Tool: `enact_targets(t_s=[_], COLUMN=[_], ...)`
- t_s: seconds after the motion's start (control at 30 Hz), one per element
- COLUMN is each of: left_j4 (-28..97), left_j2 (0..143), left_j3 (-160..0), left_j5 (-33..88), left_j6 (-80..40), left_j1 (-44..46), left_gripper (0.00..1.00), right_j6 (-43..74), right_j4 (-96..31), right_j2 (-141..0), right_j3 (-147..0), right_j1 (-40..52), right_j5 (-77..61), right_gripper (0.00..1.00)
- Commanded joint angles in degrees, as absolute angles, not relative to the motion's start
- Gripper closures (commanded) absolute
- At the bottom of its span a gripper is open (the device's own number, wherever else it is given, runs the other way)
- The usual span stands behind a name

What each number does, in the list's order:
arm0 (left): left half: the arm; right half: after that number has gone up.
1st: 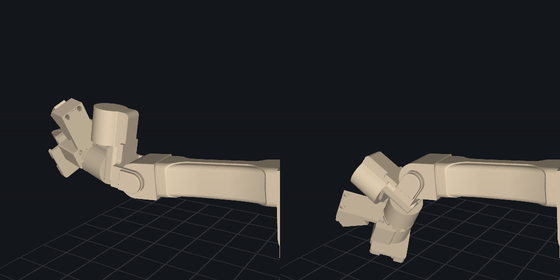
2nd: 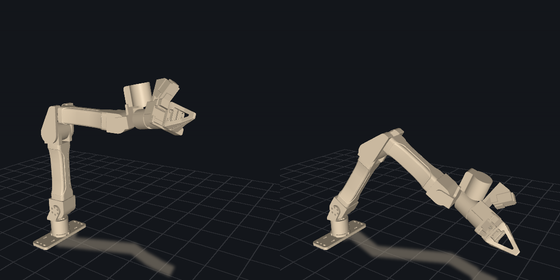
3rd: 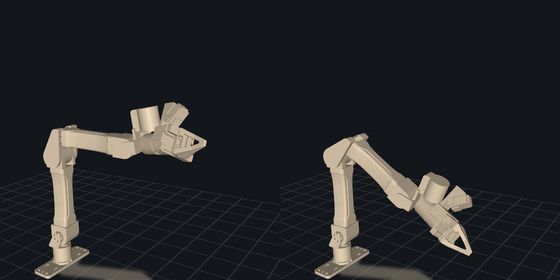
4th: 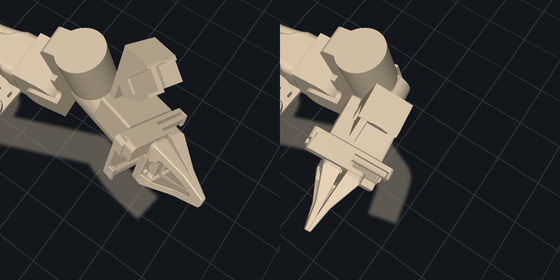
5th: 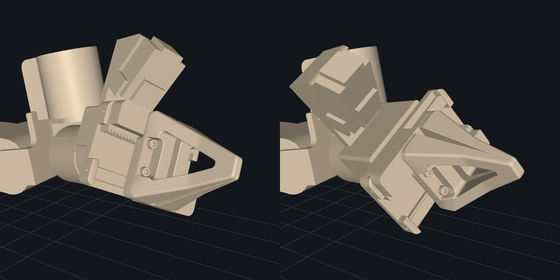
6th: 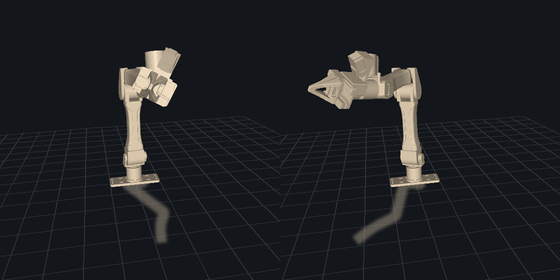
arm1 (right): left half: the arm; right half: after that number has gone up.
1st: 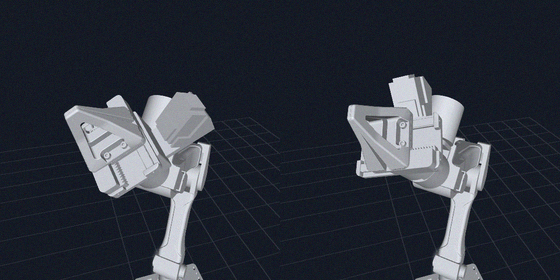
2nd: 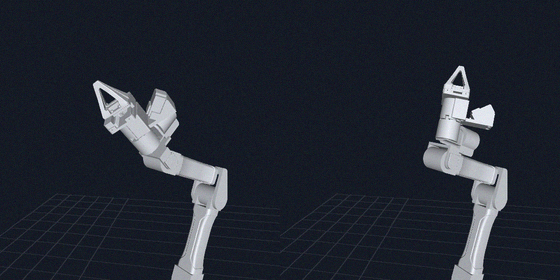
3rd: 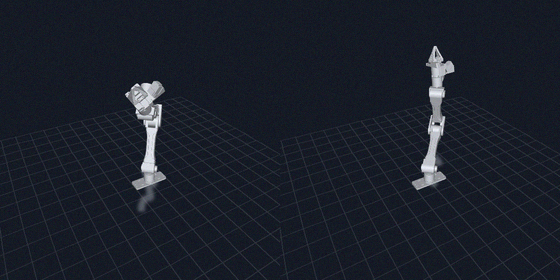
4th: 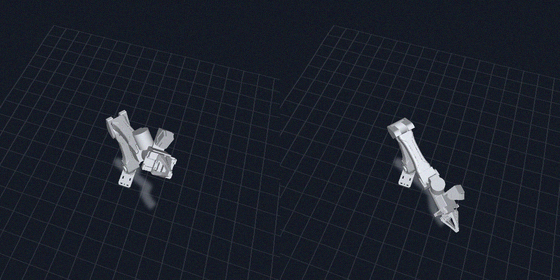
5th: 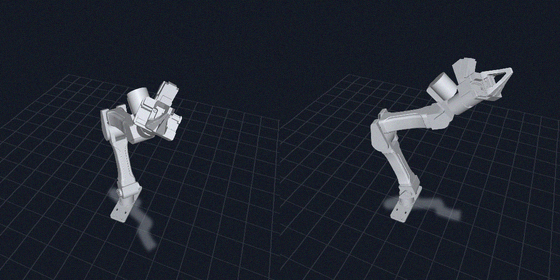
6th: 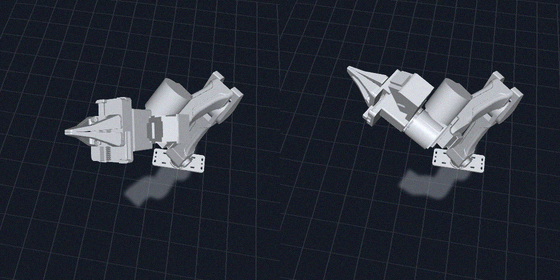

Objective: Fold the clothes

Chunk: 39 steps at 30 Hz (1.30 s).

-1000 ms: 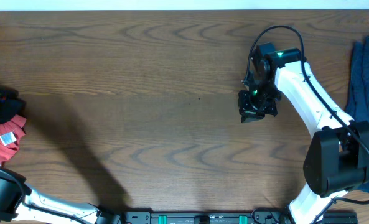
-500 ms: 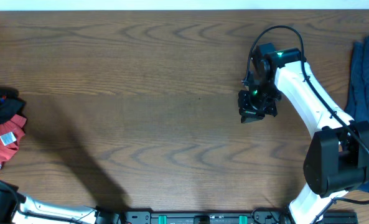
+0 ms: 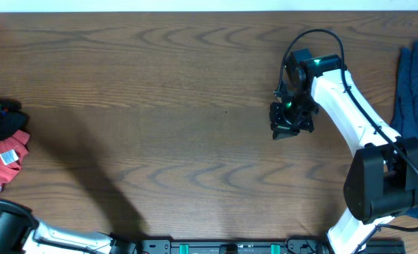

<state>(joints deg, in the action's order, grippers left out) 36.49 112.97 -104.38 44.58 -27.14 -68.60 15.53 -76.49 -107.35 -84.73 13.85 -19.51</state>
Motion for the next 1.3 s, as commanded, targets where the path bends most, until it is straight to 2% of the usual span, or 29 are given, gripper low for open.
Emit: enact_targets(t_s=[0.0, 0.3, 0.73, 1.27], left_j4=[40.3, 51.8, 47.9, 45.8], left_j2=[108.2, 110.2, 111.6, 118.1], left_j3=[-104.6, -103.2, -102.3, -102.3], left_j5=[41.9, 28.7, 21.5, 21.9], left_j6=[-21.0, -12.4, -10.9, -8.6], left_j1=[-67.2, -63.4, -63.2, -62.0], left_gripper=[0.02, 0.02, 0.02, 0.02], right_j6=[16.3, 15.6, 15.6, 15.6], right_j4=[-76.4, -76.7, -77.1, -77.1], right_j2=[-107.3, -107.3, -107.3, -107.3], right_j3=[-84.6, -84.6, -84.6, -84.6], right_j1=[14.7, 14.7, 14.7, 14.7], right_j5=[-20.0, -20.0, -20.0, -21.5], right_gripper=[0.99, 0.99, 0.99, 0.99])
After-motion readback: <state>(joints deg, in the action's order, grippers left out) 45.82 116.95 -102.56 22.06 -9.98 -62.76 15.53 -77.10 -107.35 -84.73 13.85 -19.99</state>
